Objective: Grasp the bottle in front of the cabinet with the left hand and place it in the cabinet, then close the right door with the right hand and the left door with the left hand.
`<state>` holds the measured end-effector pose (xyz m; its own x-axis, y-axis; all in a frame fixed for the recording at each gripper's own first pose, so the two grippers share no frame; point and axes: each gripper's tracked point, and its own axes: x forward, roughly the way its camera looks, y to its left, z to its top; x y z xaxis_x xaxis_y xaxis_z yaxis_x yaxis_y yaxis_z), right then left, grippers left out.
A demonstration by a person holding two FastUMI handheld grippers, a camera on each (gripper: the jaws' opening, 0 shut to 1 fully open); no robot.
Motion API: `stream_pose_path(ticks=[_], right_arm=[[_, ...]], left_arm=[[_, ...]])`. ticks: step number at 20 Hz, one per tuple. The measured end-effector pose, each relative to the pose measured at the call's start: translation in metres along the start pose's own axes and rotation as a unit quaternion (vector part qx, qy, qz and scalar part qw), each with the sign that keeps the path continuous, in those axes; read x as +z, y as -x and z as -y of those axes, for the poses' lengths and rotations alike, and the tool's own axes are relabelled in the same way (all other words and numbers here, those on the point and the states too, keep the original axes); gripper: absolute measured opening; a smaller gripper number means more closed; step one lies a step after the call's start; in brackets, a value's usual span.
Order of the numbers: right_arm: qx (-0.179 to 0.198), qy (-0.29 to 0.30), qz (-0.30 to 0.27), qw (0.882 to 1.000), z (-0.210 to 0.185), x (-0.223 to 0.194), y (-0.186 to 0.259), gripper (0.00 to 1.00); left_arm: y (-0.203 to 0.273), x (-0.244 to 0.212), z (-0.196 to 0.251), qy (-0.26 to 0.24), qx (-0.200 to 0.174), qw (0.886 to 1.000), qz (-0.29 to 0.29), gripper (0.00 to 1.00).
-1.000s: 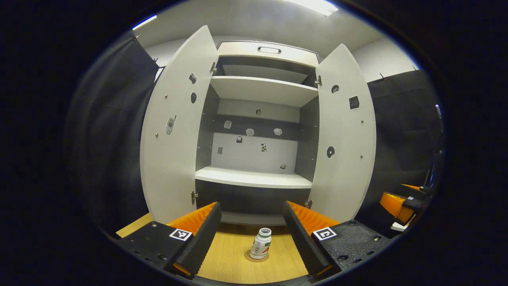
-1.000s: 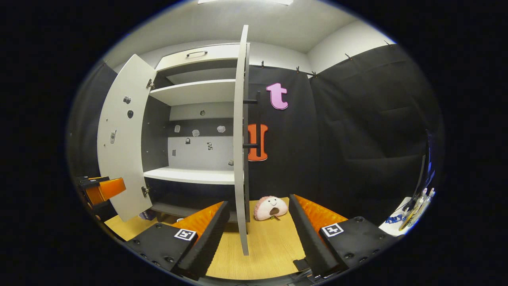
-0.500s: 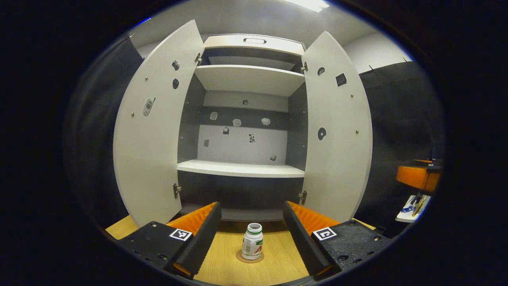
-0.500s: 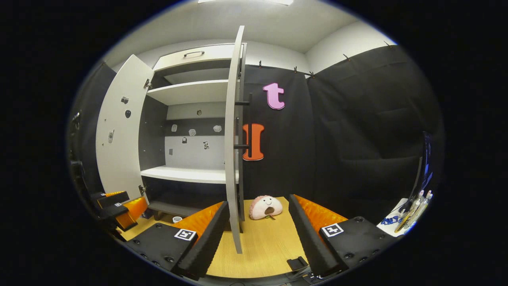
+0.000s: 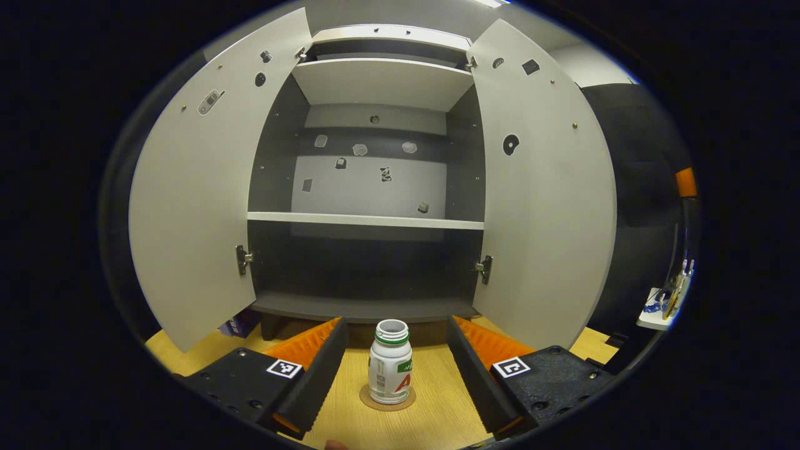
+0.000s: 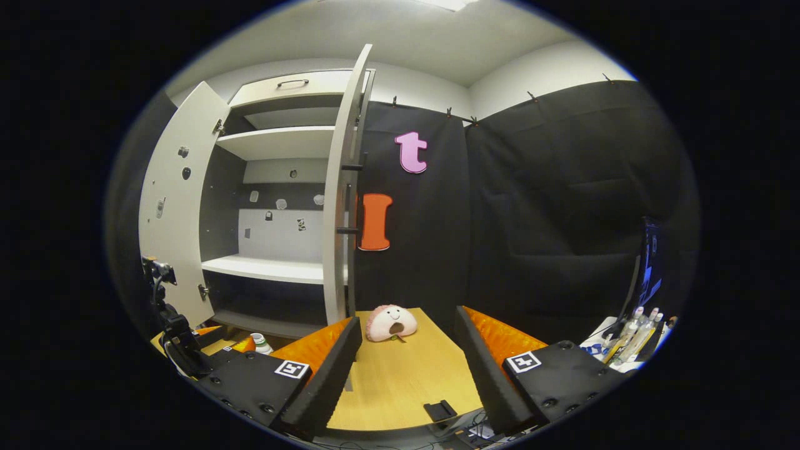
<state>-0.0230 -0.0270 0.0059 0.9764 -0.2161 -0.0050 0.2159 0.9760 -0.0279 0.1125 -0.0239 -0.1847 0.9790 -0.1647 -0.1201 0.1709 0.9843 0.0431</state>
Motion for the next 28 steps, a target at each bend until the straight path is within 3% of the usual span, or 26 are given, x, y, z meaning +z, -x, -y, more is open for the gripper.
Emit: stream_pose_path(ticks=[10, 16, 17, 18, 23, 28], right_arm=[[-0.026, 0.014, -0.012, 0.999, 0.015, 0.003, -0.001, 0.98], [-0.038, 0.041, 0.000, 0.998, 0.018, 0.014, -0.009, 0.98], [-0.039, 0.042, -0.001, 0.998, 0.019, 0.014, -0.012, 0.98], [-0.041, 0.042, -0.001, 0.998, 0.019, 0.013, -0.013, 0.99], [-0.034, 0.036, 0.000, 0.999, 0.016, 0.011, -0.019, 0.99], [-0.022, 0.022, 0.003, 1.000, 0.010, 0.008, -0.027, 0.98]], left_arm=[[-0.048, -0.072, -0.013, 0.003, 0.017, 0.999, -0.051, 0.96], [-0.061, -0.095, -0.007, 0.004, 0.007, 0.997, -0.077, 0.94], [-0.061, -0.096, -0.007, 0.003, 0.008, 0.997, -0.079, 0.88], [-0.061, -0.095, -0.005, 0.004, 0.003, 0.997, -0.083, 0.70], [-0.056, -0.072, -0.009, 0.027, -0.009, 0.995, -0.094, 0.68], [-0.044, -0.027, -0.024, 0.011, -0.017, 0.995, -0.095, 0.68]])
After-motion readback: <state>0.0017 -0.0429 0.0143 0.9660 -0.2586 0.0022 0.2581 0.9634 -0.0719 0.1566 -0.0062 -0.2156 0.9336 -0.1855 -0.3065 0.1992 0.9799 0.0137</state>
